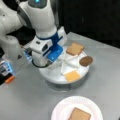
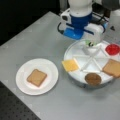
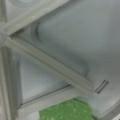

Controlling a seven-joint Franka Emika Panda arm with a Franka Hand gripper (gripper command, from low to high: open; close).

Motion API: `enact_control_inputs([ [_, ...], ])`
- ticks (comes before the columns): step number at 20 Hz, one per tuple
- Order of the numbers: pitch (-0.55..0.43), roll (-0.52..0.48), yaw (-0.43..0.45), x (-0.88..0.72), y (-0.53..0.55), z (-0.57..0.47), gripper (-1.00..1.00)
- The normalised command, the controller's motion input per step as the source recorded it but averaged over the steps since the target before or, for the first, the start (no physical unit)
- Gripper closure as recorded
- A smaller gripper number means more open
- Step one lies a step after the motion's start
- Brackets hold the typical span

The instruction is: Ingredient selection for cheeseburger or sandwich

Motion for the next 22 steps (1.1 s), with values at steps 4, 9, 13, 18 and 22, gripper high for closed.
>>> enact_control_inputs([
  [4,-0.127,-0.12,-0.11,-0.02,0.32,-0.05,-1.0],
  [9,-0.127,-0.116,-0.097,-0.01,0.43,-0.11,-1.0],
  [13,-0.119,-0.091,-0.051,-0.05,0.33,-0.14,-1.0],
  [18,-0.131,-0.065,0.001,-0.07,0.11,-0.16,-1.0],
  [22,-0.144,-0.085,0.049,-0.07,-0.03,-0.2,-1.0],
])
